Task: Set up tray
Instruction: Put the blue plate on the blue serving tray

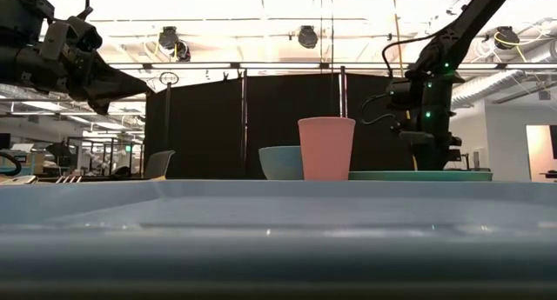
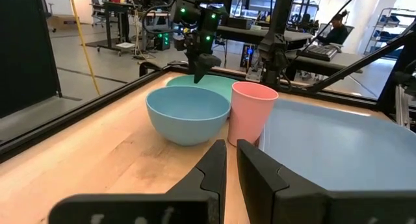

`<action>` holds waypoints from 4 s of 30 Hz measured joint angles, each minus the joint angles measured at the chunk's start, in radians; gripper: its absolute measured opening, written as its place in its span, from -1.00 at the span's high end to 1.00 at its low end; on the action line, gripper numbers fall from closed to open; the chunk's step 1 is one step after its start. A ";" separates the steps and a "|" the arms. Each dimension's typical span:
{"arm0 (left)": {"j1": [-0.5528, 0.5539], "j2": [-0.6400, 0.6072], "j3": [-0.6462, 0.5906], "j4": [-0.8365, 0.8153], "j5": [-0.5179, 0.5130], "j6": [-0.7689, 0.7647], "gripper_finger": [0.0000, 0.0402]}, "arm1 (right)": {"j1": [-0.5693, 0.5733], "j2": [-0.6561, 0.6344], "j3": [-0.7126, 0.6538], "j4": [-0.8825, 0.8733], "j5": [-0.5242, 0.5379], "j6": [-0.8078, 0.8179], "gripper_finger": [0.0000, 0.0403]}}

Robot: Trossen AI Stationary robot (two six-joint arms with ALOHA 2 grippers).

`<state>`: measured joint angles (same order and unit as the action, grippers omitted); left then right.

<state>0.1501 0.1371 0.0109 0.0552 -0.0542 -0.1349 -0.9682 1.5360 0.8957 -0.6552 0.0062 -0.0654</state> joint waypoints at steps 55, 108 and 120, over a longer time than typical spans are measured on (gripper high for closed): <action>0.000 0.000 0.000 0.045 0.001 -0.056 0.81 | -0.088 -0.404 0.247 -0.124 -0.316 0.123 1.00; 0.000 0.000 0.000 0.042 0.003 -0.107 0.81 | 1.137 -0.004 0.096 -0.061 -0.114 0.339 1.00; 0.000 0.000 0.000 0.036 0.003 -0.106 0.81 | 1.109 -0.005 0.062 -0.059 -0.089 0.340 0.97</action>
<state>0.1501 0.1375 0.0105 0.0910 -0.0510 -0.2405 0.1410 1.5314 0.9577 -0.7139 -0.0832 0.2741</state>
